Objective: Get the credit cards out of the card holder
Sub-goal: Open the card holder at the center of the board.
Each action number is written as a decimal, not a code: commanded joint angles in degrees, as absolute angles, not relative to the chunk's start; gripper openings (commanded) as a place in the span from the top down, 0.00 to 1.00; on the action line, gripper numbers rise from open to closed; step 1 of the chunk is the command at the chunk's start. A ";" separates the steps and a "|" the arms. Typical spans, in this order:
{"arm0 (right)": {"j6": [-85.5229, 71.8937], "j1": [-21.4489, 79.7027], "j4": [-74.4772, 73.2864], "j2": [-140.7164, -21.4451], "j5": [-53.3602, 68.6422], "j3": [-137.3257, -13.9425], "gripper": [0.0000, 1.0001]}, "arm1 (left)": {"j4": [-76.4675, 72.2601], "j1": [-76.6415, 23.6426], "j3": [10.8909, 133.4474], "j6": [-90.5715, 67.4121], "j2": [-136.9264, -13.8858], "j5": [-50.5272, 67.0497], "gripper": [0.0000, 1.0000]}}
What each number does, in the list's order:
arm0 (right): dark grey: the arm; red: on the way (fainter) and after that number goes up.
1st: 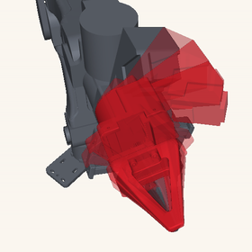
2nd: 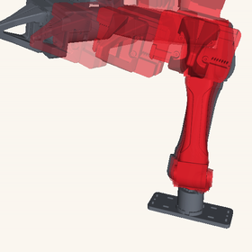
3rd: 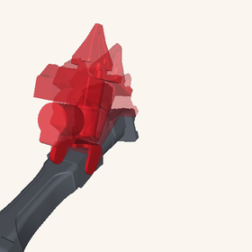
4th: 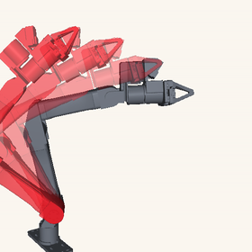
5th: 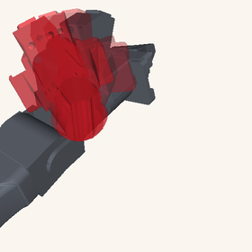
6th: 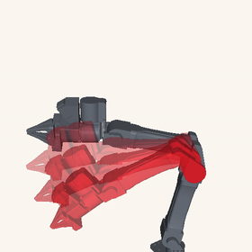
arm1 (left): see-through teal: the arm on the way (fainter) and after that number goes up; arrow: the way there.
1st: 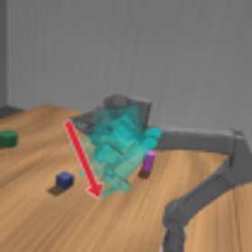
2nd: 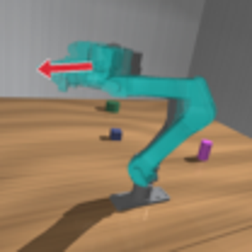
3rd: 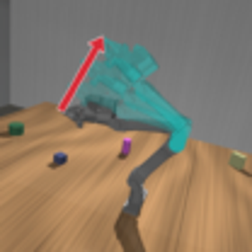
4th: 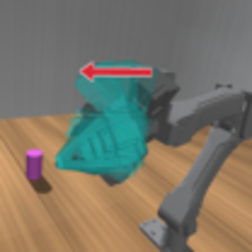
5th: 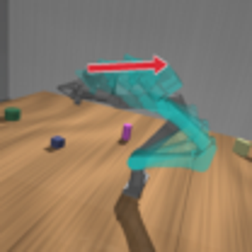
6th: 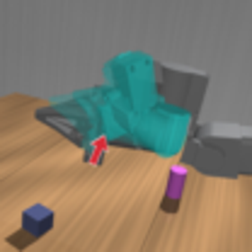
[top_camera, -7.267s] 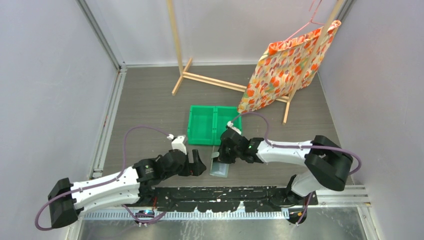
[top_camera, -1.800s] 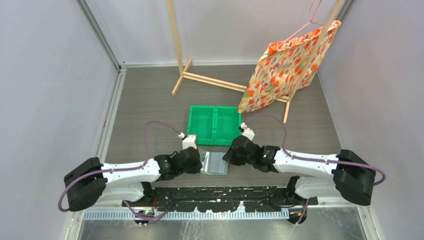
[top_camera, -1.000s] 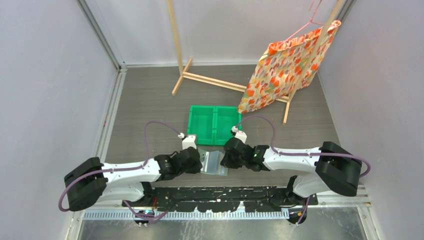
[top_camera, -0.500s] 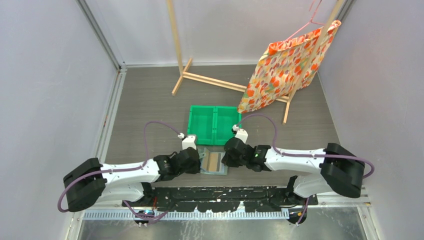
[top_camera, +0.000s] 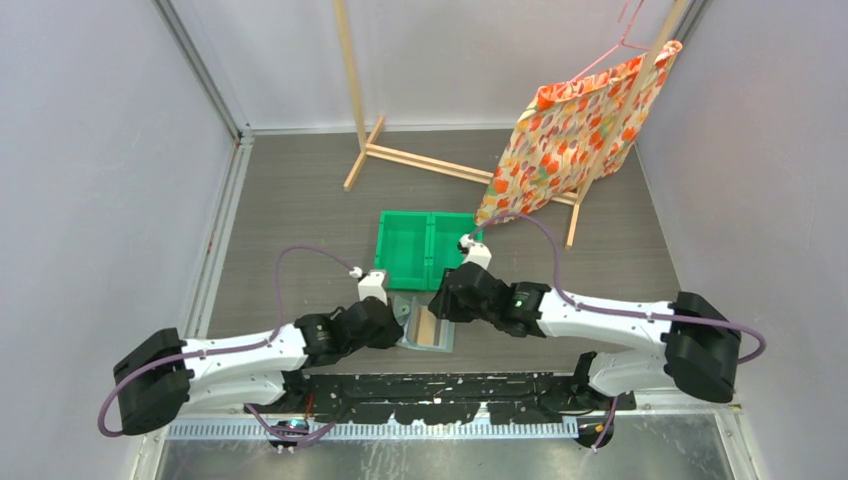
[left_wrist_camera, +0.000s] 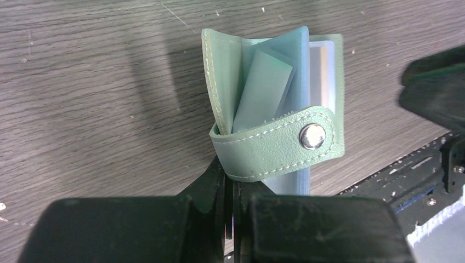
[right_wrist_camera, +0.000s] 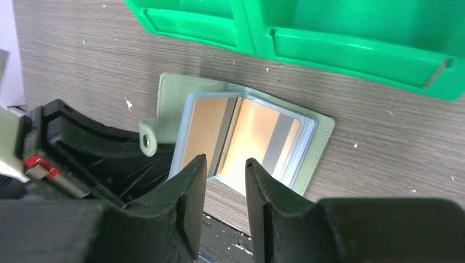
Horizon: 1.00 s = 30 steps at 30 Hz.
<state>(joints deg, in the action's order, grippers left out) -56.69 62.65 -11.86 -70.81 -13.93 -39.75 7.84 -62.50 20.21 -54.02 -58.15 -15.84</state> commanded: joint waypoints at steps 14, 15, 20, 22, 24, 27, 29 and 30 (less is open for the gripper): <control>-57.81 63.04 -7.02 -79.21 -11.36 -42.96 0.56 | 7.19 -62.64 16.91 -54.83 -53.92 -15.53 0.99; -58.31 63.06 -7.37 -79.29 -12.28 -42.71 0.57 | 7.22 -62.62 16.96 -54.84 -54.12 -15.62 0.99; -59.17 63.00 -9.92 -79.85 -14.09 -41.86 0.67 | 7.54 -62.67 17.22 -54.97 -54.68 -16.27 0.99; -59.32 62.97 -8.44 -80.53 -12.88 -41.05 0.69 | 8.61 -62.66 17.38 -55.69 -55.04 -16.67 0.99; -59.52 62.95 -8.65 -81.87 -12.74 -41.15 0.71 | 10.08 -62.67 17.34 -57.00 -55.27 -16.55 0.99; -59.85 62.98 -7.69 -84.20 -12.32 -40.52 0.75 | 13.11 -62.67 17.18 -58.44 -54.39 -16.79 0.93; -59.94 62.94 -6.77 -85.97 -11.82 -40.37 0.80 | 15.17 -62.67 17.23 -59.40 -52.75 -17.44 0.87; -59.97 62.95 -6.69 -86.72 -11.79 -40.36 0.83 | 16.26 -62.67 17.30 -59.87 -51.73 -18.01 0.82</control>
<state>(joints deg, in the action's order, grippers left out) -58.98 62.85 -8.91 -84.40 -11.73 -40.95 9.82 -62.50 17.39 -57.36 -54.41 -15.94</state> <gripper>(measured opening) 0.211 0.118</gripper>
